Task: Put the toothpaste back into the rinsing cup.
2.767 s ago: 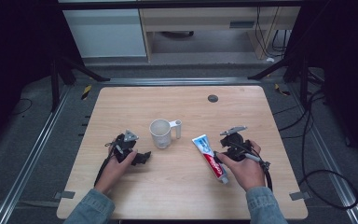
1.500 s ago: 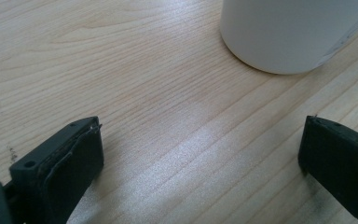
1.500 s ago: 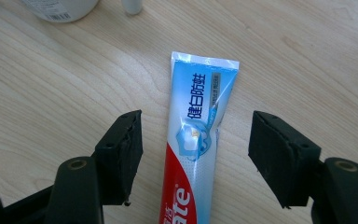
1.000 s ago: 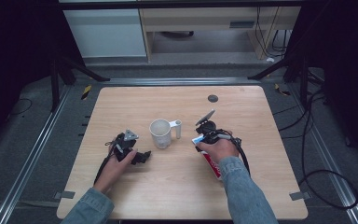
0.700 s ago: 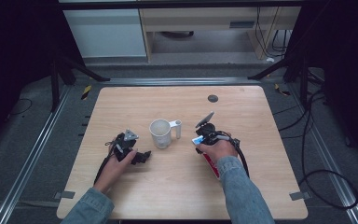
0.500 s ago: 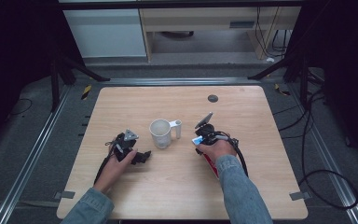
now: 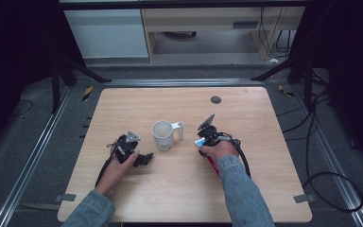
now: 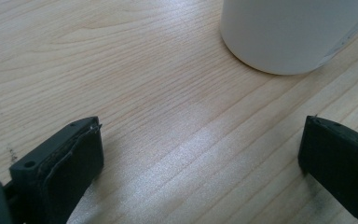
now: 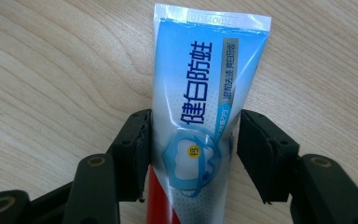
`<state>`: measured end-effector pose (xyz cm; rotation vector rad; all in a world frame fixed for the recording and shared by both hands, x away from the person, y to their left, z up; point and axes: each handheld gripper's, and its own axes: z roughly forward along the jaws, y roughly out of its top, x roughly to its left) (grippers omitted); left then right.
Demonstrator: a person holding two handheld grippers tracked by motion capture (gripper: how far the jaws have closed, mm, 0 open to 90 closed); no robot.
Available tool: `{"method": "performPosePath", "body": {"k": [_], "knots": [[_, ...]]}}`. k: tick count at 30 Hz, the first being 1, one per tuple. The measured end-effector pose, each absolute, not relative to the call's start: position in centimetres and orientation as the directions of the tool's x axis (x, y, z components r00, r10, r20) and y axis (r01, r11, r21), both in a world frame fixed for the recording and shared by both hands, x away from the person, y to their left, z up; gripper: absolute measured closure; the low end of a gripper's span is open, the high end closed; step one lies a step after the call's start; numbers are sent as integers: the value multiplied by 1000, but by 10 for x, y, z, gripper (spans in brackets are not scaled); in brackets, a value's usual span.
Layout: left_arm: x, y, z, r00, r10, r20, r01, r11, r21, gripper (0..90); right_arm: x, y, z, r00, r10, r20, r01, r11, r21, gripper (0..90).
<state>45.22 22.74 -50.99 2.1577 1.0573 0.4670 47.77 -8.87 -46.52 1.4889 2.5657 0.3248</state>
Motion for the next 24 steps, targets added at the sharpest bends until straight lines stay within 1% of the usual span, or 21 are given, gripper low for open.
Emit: {"method": "performPosePath", "body": {"k": [11,18,20,23,24], "knots": [[452,227,-510,606,795,21,551,-439,710,0,480,-89,-470,-494,869,-28,838,484,253,438],[452,227,-510,606,795,21,551,-439,710,0,480,-89,-471,-497,868,-20,837,485,253,452],[452,227,-510,606,795,21,551,-439,710,0,479,-88,-470,-502,865,-20,835,490,251,478],[452,227,-510,606,795,21,551,-439,710,0,479,-89,-468,-524,852,-27,821,513,253,544],[452,227,-510,606,795,21,551,-439,710,0,479,-89,-468,-524,852,-27,821,513,253,544]]}}
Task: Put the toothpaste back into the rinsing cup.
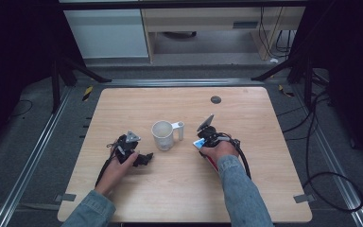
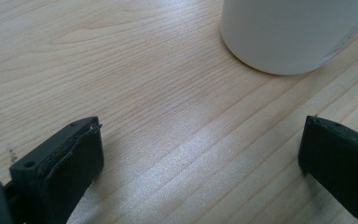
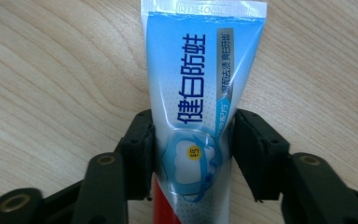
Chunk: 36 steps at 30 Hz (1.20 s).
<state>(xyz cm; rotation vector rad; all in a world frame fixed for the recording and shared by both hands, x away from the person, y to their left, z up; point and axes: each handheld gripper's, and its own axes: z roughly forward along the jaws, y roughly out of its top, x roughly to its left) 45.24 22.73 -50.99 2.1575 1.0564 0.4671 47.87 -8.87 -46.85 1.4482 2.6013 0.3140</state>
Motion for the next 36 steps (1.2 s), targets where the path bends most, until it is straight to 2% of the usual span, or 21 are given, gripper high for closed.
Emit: {"method": "performPosePath", "body": {"k": [2,11,16,27,36], "knots": [[452,227,-510,606,795,22,551,-439,710,0,478,-91,-464,-526,850,-20,819,513,258,628],[453,227,-510,607,794,20,551,-439,710,0,477,-101,-458,-526,850,19,816,499,292,715],[453,227,-510,607,795,21,551,-439,710,0,476,-104,-454,-519,854,35,821,486,300,724],[453,227,-510,604,797,18,551,-434,713,0,473,-111,-424,-523,852,12,807,490,330,731],[453,227,-510,605,796,19,550,-435,713,0,469,-118,-399,-513,858,22,788,462,406,735]]}}
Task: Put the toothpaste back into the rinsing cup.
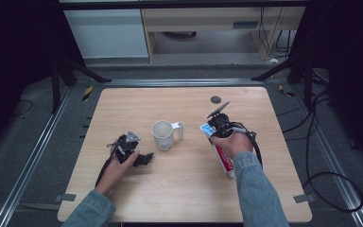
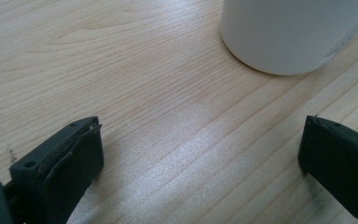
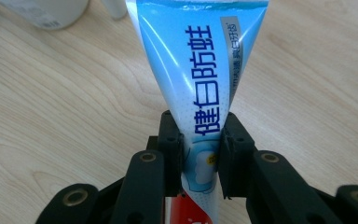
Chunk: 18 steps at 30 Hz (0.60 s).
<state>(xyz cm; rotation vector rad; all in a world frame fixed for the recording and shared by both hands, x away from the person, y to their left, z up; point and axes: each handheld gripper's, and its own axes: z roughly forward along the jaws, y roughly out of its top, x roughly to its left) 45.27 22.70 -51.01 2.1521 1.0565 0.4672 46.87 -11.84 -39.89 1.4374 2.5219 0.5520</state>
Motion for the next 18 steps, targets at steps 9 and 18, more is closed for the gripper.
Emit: {"method": "performPosePath", "body": {"k": [9,18], "knots": [[453,227,-510,605,796,19,550,-435,713,0,467,-127,-380,-503,864,22,774,439,457,735],[453,227,-510,605,796,20,550,-435,713,0,463,-128,-371,-504,863,31,735,410,540,735]]}}
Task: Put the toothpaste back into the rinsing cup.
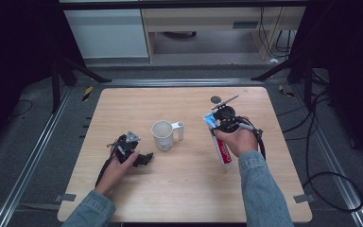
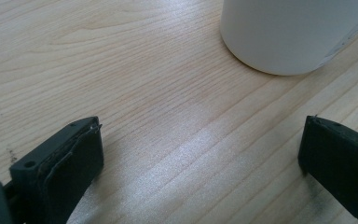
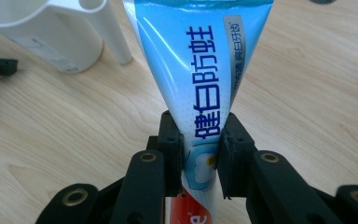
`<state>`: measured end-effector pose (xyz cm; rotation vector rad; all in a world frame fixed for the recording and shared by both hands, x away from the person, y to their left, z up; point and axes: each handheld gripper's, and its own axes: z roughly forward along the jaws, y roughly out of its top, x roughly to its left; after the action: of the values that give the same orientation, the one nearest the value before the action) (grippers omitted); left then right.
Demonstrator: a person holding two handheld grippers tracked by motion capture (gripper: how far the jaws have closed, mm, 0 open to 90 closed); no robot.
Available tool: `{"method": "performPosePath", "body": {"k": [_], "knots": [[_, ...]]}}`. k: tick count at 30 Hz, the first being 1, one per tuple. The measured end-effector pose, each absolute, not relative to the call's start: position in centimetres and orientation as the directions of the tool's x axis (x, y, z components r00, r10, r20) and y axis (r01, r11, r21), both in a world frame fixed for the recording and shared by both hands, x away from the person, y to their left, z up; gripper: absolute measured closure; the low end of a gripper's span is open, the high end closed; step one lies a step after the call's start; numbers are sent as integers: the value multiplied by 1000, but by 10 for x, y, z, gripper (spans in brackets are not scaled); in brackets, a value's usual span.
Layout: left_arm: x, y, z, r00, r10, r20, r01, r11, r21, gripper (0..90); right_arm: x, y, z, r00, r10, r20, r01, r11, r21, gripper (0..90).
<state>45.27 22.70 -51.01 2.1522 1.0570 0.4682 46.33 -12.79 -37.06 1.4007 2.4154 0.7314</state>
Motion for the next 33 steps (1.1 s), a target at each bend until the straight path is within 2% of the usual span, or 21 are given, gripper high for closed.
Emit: {"method": "performPosePath", "body": {"k": [11,19,33], "knots": [[453,227,-510,605,796,20,550,-435,713,0,463,-124,-365,-505,862,36,667,364,650,735],[453,227,-510,605,796,20,549,-436,713,0,461,-121,-361,-494,869,37,580,297,759,736],[453,227,-510,604,797,17,551,-433,713,0,459,-118,-365,-476,878,53,539,243,806,735]]}}
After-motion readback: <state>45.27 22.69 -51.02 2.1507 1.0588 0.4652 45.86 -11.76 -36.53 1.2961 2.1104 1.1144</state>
